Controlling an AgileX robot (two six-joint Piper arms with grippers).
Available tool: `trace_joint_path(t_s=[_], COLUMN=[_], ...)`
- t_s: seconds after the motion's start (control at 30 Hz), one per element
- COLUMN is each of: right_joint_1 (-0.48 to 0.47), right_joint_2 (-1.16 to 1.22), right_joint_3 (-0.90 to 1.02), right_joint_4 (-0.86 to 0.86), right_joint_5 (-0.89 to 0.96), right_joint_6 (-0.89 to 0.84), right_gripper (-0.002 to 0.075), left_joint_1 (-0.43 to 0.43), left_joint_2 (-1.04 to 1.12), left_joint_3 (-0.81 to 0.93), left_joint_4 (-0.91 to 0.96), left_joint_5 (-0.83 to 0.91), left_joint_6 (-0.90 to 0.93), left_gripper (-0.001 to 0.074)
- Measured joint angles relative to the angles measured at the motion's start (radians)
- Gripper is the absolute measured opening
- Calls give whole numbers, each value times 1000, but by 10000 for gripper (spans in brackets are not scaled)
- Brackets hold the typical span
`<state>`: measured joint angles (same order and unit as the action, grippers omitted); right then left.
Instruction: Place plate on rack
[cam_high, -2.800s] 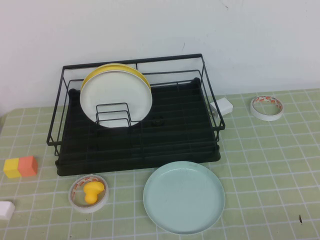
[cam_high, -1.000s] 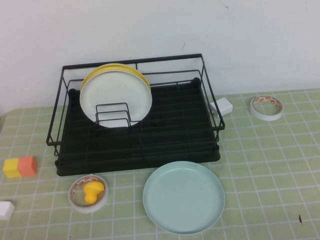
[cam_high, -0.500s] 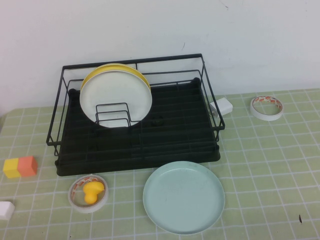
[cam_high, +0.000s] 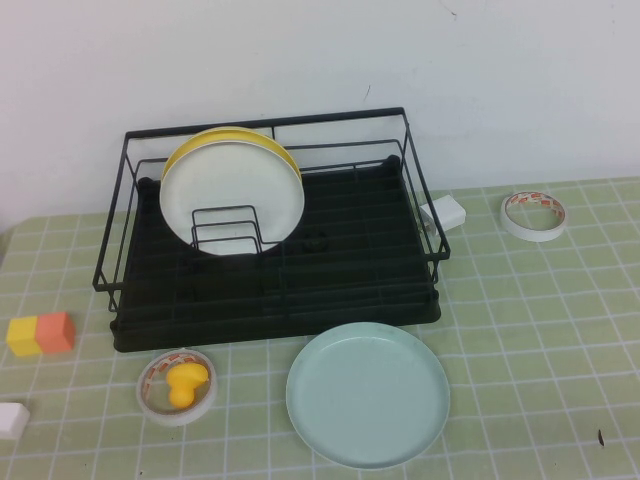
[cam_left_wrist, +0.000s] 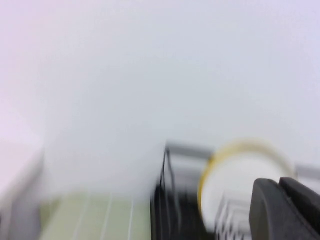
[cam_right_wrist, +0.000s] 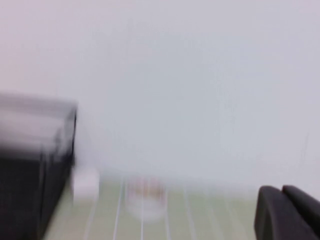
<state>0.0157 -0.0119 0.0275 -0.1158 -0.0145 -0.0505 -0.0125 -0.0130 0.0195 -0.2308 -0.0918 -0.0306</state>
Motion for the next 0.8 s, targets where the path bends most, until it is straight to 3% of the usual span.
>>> trace_joint_path(t_s=[0.23,0.5,0.6,0.8], right_joint_1=[0,0,0,0], right_joint_2=[0,0,0,101], right_joint_3=[0,-6,-84,-367], right_joint_4=[0,61,72,90], right_joint_5=[-339,-364,-191,261], right_joint_6=[-3,-36,-40,-42], right_gripper=[-2,-2,-2,-2], left_joint_1=[0,0,0,2], left_joint_2=[0,0,-2,92], left_joint_3=[0,0,-46,-328], left_joint_4=[-4,19,36,54], left_joint_5=[-293,-455,-272,219], left_joint_6=[-9,-169,-182,-15], left_gripper=[-3,-2,-2,-3])
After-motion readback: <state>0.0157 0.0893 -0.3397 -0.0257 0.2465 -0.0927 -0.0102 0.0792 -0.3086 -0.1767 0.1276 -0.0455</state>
